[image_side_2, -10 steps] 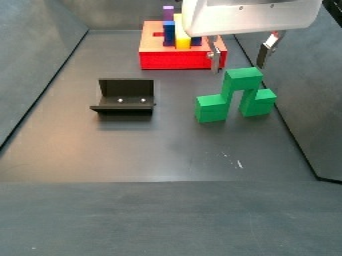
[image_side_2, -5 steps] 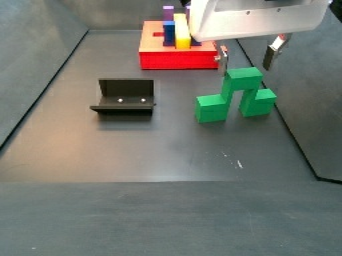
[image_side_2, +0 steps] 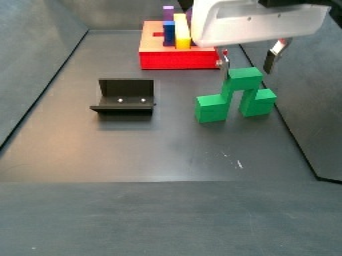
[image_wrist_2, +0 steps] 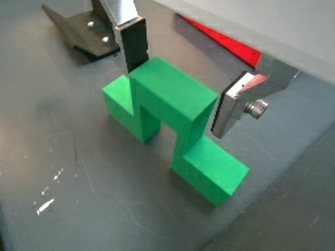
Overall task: Pick up the green object. Move up. Move to above the board. Insert the green object.
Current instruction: Pick up the green object.
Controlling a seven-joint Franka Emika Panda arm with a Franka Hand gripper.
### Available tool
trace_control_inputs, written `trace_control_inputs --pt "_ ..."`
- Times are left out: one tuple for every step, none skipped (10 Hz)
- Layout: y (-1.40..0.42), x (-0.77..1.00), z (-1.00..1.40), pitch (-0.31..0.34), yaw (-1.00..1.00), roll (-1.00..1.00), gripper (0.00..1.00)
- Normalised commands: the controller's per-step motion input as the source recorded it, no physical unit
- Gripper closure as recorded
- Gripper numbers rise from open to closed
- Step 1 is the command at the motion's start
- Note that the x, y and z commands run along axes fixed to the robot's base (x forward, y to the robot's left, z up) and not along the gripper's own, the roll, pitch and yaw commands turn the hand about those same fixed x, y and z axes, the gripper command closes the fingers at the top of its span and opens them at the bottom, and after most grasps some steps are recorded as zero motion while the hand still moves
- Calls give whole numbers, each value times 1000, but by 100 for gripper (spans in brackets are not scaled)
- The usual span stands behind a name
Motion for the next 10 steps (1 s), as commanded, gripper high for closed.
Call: trace_control_inputs --pt "100 0 -203 0 154 106 0" --pt "14 0 -169 0 126 79 0" --pt "0 0 -163 0 80 66 0" --pt "0 0 -123 0 29 47 0" --pt "0 0 -103 0 14 41 0" --pt "0 0 -106 0 9 39 0" --pt "0 0 -86 0 0 14 0" --pt "0 -34 -77 0 0 0 0" --pt "0 0 -94 0 0 0 0" --pt "0 0 -91 0 0 7 0"
